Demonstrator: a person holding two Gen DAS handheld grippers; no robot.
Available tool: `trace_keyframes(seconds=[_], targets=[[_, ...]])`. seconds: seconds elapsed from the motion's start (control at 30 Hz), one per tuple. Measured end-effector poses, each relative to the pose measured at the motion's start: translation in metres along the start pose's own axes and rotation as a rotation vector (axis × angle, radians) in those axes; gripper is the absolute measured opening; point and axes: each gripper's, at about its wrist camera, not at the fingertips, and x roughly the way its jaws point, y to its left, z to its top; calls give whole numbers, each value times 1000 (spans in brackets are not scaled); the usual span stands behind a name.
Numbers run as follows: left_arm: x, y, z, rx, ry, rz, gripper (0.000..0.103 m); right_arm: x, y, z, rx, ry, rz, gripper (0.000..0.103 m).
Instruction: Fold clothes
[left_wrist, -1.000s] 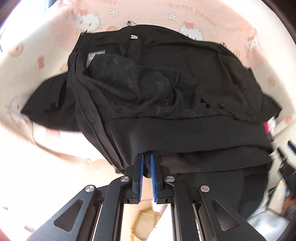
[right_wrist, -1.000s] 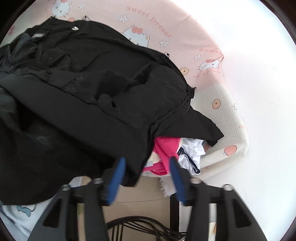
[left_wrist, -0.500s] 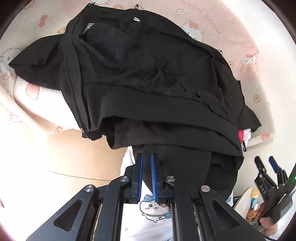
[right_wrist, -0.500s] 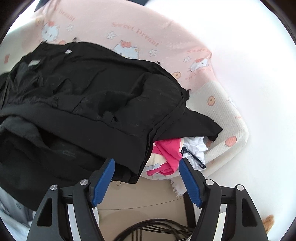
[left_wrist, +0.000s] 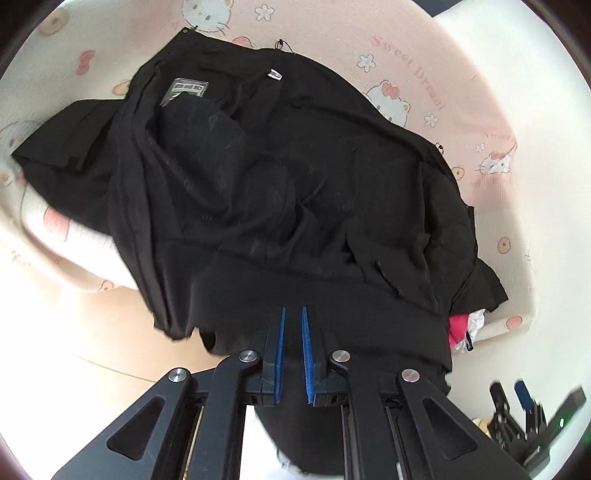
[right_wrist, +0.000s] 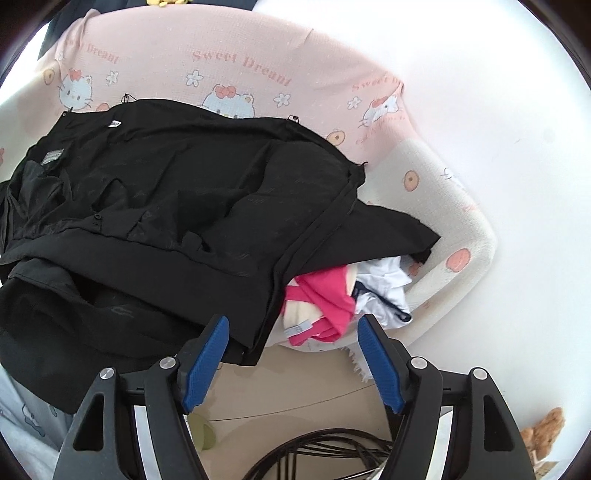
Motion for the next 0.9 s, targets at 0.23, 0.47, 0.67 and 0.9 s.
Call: trace_keyframes(seconds=[0.23,0.47,0.67,0.9], targets=[[27,-50,27,260,109,-100,7,3,8,0,118,91,-62,75],[45,-107,24,506,152,-72,7,19,-6,15,406,153,177,75],[85,-146,2,690,241,37,8,47,-24,11,539,181,276,76],[112,-149,-29,669,291,65,8,101,-51,-11,716,275,496,76]])
